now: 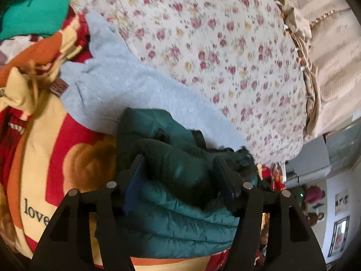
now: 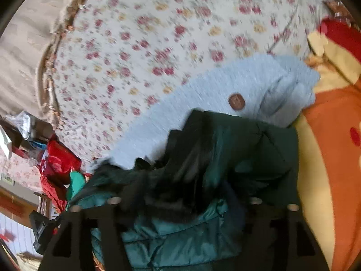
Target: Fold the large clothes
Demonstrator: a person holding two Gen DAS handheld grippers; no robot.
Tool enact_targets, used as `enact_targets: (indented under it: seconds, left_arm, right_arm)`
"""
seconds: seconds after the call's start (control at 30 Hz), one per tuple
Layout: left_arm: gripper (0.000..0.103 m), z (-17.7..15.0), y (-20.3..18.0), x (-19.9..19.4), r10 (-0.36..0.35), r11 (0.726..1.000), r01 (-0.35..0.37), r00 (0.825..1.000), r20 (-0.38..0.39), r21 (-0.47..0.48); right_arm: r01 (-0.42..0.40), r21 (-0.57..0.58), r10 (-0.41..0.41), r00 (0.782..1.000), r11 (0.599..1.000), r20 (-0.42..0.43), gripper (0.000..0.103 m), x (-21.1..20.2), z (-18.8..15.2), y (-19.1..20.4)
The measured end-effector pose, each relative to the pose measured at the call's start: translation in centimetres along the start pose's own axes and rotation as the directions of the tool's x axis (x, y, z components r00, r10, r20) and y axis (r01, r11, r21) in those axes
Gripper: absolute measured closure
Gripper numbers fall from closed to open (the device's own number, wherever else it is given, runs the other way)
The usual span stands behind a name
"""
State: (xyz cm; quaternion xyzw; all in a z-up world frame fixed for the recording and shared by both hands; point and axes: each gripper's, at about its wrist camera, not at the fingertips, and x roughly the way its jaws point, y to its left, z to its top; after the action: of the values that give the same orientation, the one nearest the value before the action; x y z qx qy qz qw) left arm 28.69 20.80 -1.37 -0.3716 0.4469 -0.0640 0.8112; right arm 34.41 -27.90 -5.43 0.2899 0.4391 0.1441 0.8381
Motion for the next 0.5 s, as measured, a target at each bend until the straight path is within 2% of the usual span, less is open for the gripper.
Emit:
enact_targets:
  seconds: [0.1,0.27,0.4,0.5]
  left_arm:
    - [0.041,-0.3,-0.8,-1.0,0.009,1.0,-0.009,1.0,0.005,0.022]
    - [0.041,-2.1,-4.7,-0.8,0.112,0.973,-0.115,0.993,0.026,0.202]
    - [0.041,-3.0,-7.8,2.6,0.154,0.947,-0.148,0.988,0.001,0.285]
    - [0.041,-3.1,-9.4,6.6,0.223,0.914,-0.203,0.975,-0.018,0.35]
  right_arm:
    - [0.024,-0.07,-0.021,0.999,0.997,0.034,0.035,-1.8,-0.4,1.4]
    - [0.147,-0.232,-0.143,0.989,0.962,0.032,0.035,-1.2,-2.8,3.1]
    - [0.199,-0.321,-0.212,0.977,0.926,-0.005,0.035,1.8,-4.7,3.6]
    - [0.258,-0.37,-0.273,0.962,0.893,0.012,0.035,3.8,-5.0,3.6]
